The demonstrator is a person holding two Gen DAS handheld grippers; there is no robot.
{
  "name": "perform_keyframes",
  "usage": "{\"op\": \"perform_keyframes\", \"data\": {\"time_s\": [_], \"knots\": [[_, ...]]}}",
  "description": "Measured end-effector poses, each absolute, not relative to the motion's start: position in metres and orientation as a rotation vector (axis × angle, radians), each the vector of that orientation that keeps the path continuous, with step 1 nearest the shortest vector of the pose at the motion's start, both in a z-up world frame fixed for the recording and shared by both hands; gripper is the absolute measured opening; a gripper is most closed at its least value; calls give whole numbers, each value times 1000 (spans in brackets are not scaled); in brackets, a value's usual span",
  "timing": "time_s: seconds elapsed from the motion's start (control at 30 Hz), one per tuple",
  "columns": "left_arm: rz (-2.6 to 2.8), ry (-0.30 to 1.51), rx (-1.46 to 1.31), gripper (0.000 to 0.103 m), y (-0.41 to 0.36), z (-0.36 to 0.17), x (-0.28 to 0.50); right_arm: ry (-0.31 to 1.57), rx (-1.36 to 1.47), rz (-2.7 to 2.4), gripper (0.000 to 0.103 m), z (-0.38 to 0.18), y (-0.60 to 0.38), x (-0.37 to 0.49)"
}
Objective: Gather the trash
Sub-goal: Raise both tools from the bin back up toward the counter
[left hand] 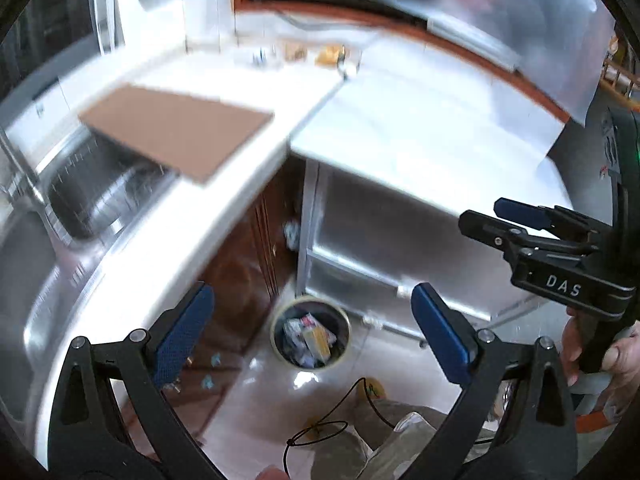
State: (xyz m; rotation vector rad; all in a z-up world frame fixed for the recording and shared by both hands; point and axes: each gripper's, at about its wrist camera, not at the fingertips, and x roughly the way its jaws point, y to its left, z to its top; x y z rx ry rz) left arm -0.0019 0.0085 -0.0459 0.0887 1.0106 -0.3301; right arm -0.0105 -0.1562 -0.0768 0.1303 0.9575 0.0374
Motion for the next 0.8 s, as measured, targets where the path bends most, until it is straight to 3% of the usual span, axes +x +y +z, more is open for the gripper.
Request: {"op": "perform_keyframes", "data": {"time_s": [0.43, 0.6, 0.8], "knots": [[-287, 904, 61, 98, 4, 78, 124, 870, 137, 42, 65, 59, -215, 108], [-243, 911, 46, 98, -3, 93, 211, 894, 164, 83, 65, 65, -256, 205], [-235, 976, 34, 98, -14, 77, 329, 956, 137, 81, 65, 29, -298, 330]]}}
